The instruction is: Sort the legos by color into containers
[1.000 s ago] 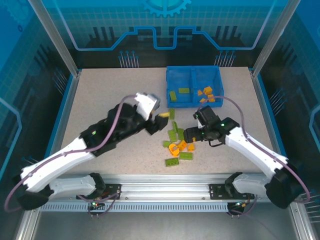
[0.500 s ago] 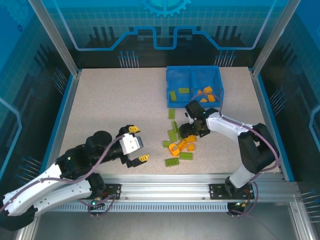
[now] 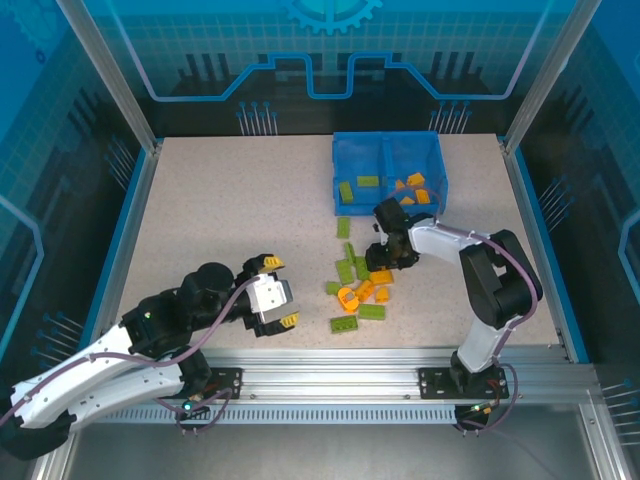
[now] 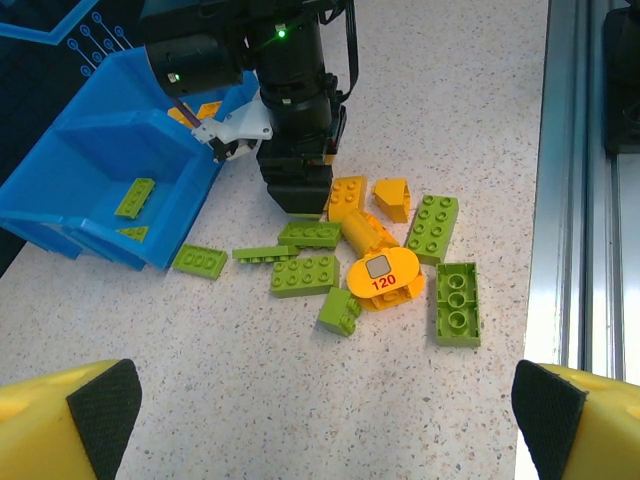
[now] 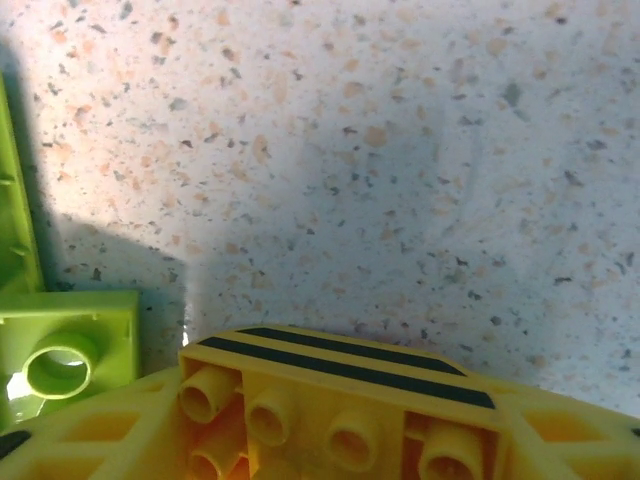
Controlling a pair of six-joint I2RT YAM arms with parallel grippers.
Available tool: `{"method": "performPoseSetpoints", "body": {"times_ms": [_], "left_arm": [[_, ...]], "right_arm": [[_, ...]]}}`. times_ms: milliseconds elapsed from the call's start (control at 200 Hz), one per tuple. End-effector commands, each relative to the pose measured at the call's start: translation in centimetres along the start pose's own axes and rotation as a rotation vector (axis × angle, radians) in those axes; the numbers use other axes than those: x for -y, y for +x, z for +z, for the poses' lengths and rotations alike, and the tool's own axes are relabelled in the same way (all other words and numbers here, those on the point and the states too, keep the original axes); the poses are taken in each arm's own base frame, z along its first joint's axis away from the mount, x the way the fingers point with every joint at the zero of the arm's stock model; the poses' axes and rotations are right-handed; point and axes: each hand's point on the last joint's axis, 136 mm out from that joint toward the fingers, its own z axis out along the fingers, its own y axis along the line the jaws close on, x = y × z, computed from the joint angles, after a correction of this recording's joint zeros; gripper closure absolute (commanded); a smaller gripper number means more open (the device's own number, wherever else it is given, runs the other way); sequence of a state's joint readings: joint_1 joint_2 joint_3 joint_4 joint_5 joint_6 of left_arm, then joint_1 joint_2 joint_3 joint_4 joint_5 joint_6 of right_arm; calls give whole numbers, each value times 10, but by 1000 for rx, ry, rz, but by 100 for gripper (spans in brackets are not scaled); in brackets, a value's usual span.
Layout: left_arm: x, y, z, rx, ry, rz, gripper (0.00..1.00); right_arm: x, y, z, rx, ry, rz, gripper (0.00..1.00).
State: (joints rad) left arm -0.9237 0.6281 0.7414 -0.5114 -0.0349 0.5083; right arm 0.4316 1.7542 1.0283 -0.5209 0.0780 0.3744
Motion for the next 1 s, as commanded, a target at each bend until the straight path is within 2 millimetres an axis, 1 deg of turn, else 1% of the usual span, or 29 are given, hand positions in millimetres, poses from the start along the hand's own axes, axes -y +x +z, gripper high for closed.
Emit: {"method": "performPoseSetpoints", "body": {"times_ms": [0,120,150,250,365,460,545,625,665,710,770,830,895,996], "left_arm": [[0,0,2,10,-1,22,1],[0,0,3,7,2,21,1],[0,-1,3,10,2,22,1],[0,-2,2,15,4,21,1],[3,-6,0,36,18,17,1],[3,-8,-1,51,18,19,1],[2,-9,-2,49,15,16,1],[2,-9,-3,50,19,15,1],[3,-8,-4,48,19,13,1],[3,-9,-4,51,19,10,1],[2,-10,-7,55,14,8,1],[1,-10,-9,61,6,7,1],[0,-10,-12,66,1,5,1],[-1,-11,-15,77,-7,1,1]], "right_arm": [[9,-6,2,11,9,41,45],[9,-8,-9,33,-21,61,59],[10,-9,-13,40,-28,66,61],[10,-13,-34,87,-42,84,61],[14,-23,-71,189,-35,103,59],[23,-41,-109,303,-14,132,59],[39,-66,-140,403,33,159,59],[58,-93,-160,463,85,182,59],[68,-109,-166,486,119,191,59],[79,-126,-169,504,151,198,59],[93,-150,-167,513,197,210,59],[103,-171,-156,496,228,218,59],[111,-194,-150,491,254,231,59],[120,-226,-128,472,282,243,59]]}}
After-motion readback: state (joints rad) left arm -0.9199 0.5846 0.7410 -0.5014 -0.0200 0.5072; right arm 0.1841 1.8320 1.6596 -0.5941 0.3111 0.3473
